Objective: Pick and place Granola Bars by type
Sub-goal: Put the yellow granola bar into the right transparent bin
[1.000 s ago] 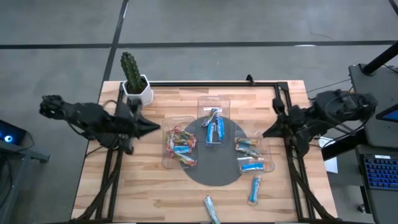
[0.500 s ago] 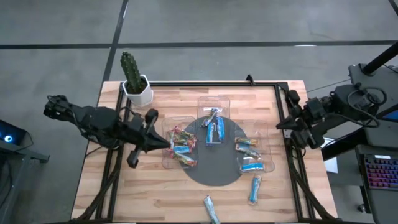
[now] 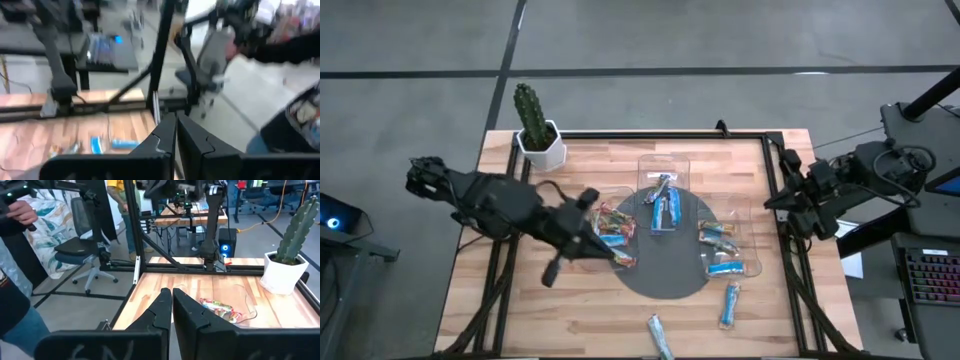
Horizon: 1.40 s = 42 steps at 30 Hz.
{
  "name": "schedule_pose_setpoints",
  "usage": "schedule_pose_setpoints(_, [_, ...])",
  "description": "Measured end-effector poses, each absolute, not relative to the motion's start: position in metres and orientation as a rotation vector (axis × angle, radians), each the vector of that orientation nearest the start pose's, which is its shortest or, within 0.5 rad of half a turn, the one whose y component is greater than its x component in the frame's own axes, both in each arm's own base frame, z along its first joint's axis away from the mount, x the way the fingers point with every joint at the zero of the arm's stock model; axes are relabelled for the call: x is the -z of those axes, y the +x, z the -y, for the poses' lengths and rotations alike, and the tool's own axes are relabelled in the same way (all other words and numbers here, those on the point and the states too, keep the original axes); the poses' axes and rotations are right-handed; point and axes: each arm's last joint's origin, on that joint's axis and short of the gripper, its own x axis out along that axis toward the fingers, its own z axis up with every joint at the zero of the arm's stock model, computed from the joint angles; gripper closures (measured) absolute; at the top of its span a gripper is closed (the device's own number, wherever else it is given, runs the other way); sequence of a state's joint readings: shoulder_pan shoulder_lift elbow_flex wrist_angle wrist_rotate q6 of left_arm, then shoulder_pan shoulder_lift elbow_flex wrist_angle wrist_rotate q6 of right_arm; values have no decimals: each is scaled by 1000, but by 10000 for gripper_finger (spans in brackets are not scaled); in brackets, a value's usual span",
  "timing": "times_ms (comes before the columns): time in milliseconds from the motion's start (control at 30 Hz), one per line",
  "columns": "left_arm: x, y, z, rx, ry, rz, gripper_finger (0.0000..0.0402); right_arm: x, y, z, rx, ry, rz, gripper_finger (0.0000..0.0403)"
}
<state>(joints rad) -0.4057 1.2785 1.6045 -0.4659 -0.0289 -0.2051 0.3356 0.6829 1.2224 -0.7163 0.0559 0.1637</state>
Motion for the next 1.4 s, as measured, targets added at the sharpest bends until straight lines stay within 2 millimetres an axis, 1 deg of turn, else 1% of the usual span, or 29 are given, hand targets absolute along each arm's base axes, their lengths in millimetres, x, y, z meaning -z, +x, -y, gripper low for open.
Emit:
schedule_pose_setpoints(100, [-481,247,106,387,-122,-242,402,-431,85,-28,-264,129,-195,394])
schedule_pose_setpoints(233, [-485,264,116,472,-48,-253,402,-431,85,-28,-264,127,-195,394])
schedule_pose_setpoints(367, [-482,284,127,540,-8,-271,402,-431,85,-28,-265,126,-195,394])
schedule_pose_setpoints(500, [-478,298,133,544,9,-293,402,-430,85,-28,-264,128,-198,394])
schedule_pose_setpoints(633, [-468,310,138,549,11,-330,402,-430,85,-28,-264,129,-198,394])
schedule_pose_setpoints(833, [-458,318,144,566,9,-366,402,-430,85,-28,-264,129,-199,394])
schedule_pose_setpoints(1167, [-422,330,151,561,44,-590,402,-430,85,-28,-264,132,-202,394])
schedule_pose_setpoints(1400, [-402,346,158,561,64,-642,402,-429,85,-28,-262,146,-209,394])
